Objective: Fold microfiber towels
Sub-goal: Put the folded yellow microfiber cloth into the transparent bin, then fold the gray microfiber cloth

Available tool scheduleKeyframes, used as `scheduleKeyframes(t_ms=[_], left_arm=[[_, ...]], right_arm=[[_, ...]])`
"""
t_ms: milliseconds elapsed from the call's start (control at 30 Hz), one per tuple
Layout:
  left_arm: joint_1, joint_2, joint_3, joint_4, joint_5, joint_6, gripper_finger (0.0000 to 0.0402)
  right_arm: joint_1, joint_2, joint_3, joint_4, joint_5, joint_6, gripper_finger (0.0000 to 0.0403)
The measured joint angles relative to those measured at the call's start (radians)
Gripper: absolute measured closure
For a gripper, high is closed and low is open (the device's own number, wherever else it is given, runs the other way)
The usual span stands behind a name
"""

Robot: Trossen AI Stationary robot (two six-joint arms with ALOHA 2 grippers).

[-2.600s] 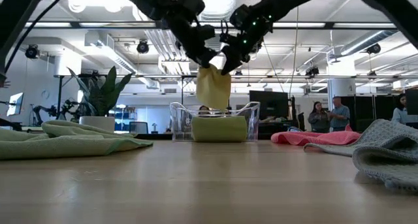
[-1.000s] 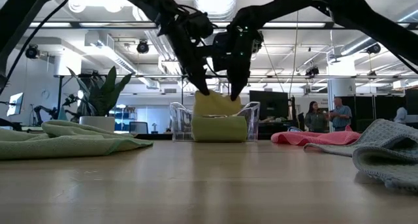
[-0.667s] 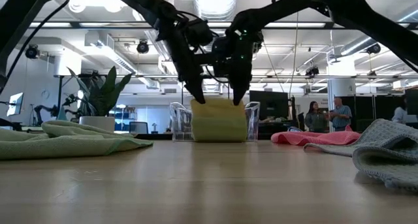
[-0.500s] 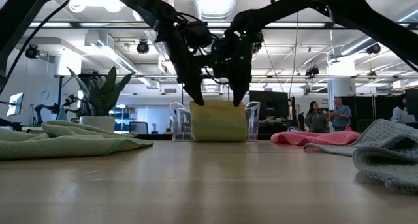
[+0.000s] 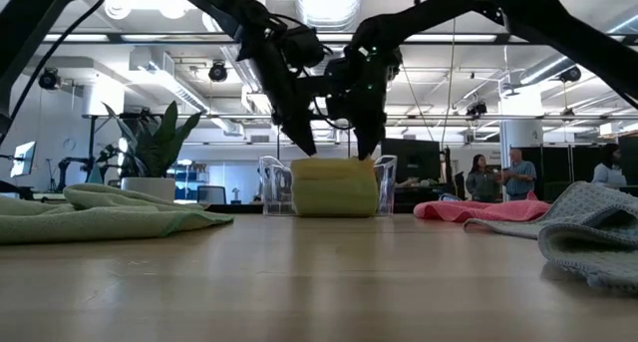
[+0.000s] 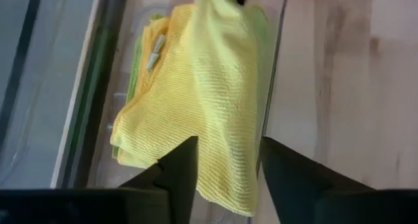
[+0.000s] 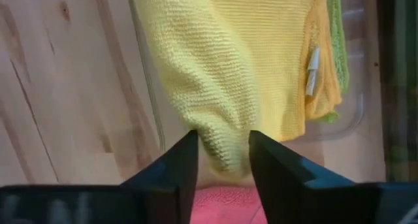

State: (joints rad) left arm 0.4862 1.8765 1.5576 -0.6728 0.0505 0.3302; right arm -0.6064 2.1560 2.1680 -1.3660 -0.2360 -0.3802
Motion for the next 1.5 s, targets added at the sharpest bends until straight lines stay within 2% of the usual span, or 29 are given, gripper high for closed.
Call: scheduleKeyframes(t_ms=[167, 400, 567, 700, 967, 1267, 1500], left_arm=[[0.001, -0.031, 0.040, -0.027, -0.004, -0.044, 0.0215], [-0.001, -0.137, 0.052, -0.114, -0.028, -0.106, 0.0213], [-0.020, -0.205, 0.026, -0.208, -0.030, -0.217, 0.0213], [-0.053, -0.260, -0.052, -0.202, -0.030, -0.284, 0.0213], [-0.153, -0.341, -0.257, -0.174, -0.030, -0.422, 0.0213], [-0.243, -0.362, -0.396, -0.155, -0.030, -0.487, 0.0213], [-0.346, -0.371, -0.469, -0.145, -0.030, -0.587, 0.0213]], right_arm=[[0.000, -0.048, 0.006, -0.043, -0.002, 0.006, 0.0246], [-0.003, -0.178, -0.002, -0.043, -0.020, 0.046, 0.0247], [0.002, -0.299, -0.095, -0.016, -0.125, 0.076, 0.0259], [0.023, -0.408, -0.241, 0.093, -0.182, 0.127, 0.0267], [0.086, -0.590, -0.523, 0.300, -0.185, 0.253, 0.0272], [0.157, -0.708, -0.682, 0.368, -0.183, 0.443, 0.0276], [0.233, -0.745, -0.784, 0.419, -0.181, 0.583, 0.0276]])
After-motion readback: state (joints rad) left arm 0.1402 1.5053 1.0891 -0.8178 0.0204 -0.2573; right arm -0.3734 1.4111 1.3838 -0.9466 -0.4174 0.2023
